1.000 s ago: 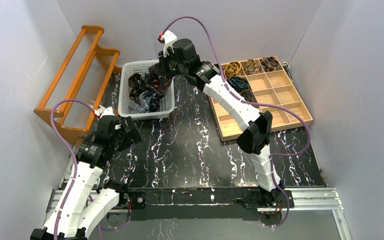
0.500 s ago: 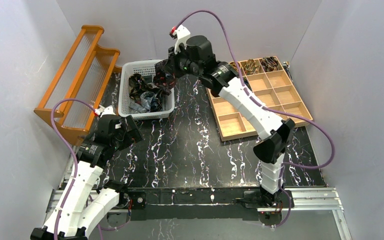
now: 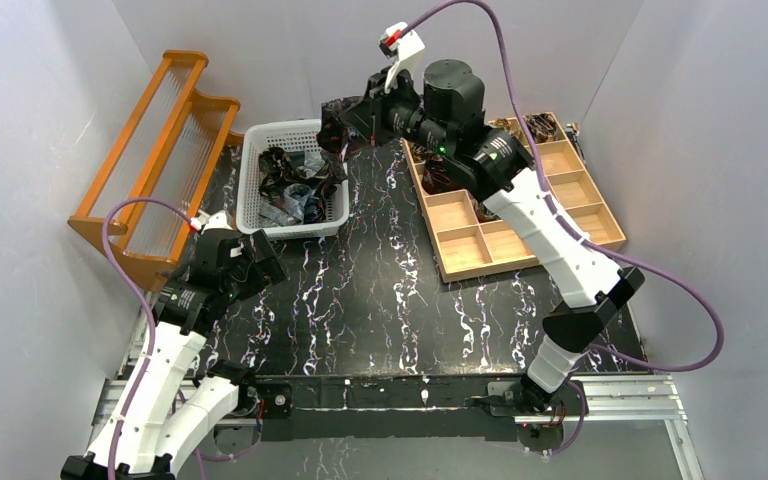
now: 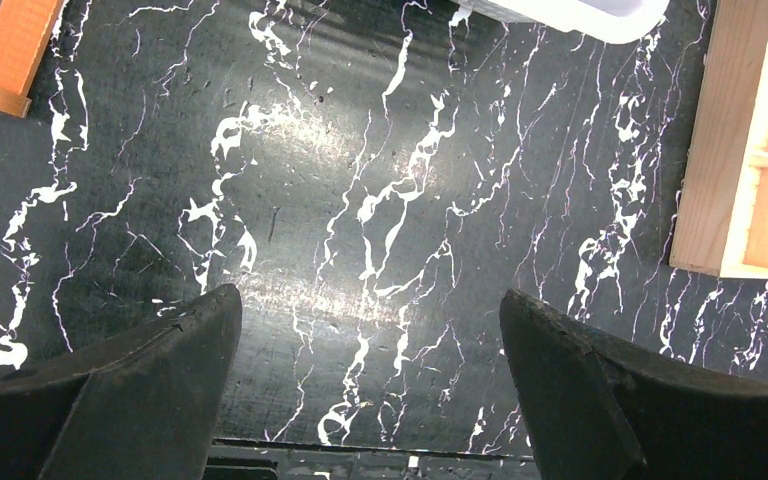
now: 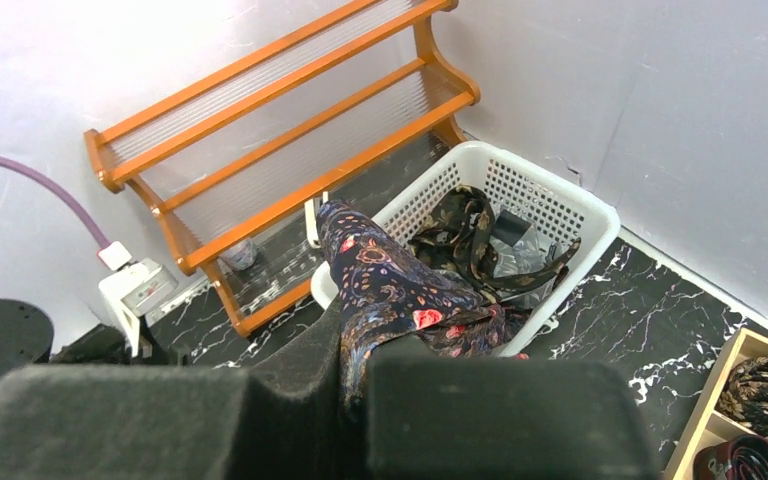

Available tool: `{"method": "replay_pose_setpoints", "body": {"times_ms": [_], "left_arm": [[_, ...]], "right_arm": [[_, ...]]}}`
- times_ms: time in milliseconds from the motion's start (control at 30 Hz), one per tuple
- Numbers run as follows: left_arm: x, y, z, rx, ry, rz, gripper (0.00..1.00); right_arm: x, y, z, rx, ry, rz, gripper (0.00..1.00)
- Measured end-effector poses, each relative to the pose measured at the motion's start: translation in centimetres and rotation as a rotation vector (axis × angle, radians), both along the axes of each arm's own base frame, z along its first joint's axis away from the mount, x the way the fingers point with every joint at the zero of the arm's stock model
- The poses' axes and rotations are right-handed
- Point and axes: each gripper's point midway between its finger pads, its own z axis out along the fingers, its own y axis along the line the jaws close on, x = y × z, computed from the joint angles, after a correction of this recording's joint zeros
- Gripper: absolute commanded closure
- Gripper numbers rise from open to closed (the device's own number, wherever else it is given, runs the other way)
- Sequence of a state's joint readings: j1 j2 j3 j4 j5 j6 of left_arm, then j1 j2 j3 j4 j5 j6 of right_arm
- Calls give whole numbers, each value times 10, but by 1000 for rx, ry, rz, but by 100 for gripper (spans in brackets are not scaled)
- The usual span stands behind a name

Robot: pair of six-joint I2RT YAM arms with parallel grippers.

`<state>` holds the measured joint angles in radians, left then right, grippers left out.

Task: Roll the ties
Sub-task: Pick up the tie from the bin, then place the tie at the center of the board.

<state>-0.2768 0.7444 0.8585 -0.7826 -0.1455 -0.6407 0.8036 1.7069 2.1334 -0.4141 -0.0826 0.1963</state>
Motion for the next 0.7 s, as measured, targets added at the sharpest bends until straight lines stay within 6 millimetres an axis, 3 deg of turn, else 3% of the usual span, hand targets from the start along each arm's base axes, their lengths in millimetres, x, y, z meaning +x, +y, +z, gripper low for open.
{"method": "replay_pose_setpoints", "body": {"times_ms": [233, 333, 433, 467, 533, 567, 633, 700], "left_arm": [[4, -4, 3, -21, -14, -7, 2], [6, -6, 2, -28, -11, -10, 2], [6, -8, 3, -35, -17, -14, 2], [7, -8, 3, -35, -18, -14, 2], [7, -8, 3, -36, -19, -15, 2], [6, -8, 2, -36, -19, -15, 2], [5, -8, -2, -35, -12, -15, 2], [4, -8, -5, -36, -6, -18, 2]], "right_arm": [[-18, -15, 8, 18, -12, 15, 99], [-34, -23, -14, -2, 20, 50, 99], [-54, -30, -68, -62, 106, 98, 97], [-59, -32, -87, -85, 140, 111, 93], [-76, -37, -142, -144, 237, 153, 80], [-88, -42, -175, -185, 307, 177, 70], [-111, -53, -235, -270, 452, 213, 35], [-129, -69, -280, -358, 574, 214, 13]]}}
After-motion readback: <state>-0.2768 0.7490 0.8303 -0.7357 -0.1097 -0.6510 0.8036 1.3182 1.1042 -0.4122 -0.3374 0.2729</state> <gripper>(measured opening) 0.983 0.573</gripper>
